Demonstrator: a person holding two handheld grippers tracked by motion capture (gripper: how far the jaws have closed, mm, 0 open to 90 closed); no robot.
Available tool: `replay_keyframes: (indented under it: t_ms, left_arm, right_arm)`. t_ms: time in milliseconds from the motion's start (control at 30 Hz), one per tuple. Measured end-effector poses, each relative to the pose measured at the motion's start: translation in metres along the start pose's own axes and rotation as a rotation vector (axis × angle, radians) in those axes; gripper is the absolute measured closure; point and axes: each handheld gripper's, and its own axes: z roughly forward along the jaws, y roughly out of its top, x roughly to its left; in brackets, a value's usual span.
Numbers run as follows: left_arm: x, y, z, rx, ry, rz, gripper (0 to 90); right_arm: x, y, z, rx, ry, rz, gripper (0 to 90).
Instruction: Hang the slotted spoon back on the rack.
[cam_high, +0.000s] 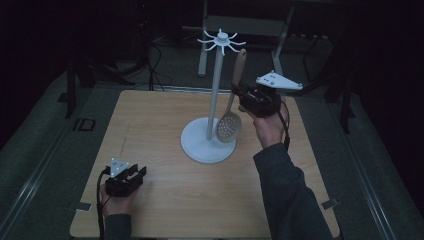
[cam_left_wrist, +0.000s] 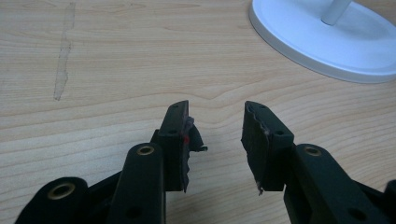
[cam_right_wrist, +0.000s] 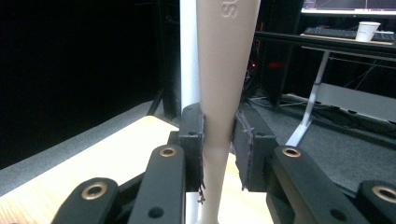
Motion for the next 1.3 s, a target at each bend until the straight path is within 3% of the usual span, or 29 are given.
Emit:
replay_keyframes:
  t_ms: [1300]
  left_arm:
    - [-0.002, 0.0, 0.002, 0.002, -0.006, 0.001, 61.9]
  right_arm:
    - [0.002, 0.006, 0.019, 0.05, 0.019, -0.001, 72.7]
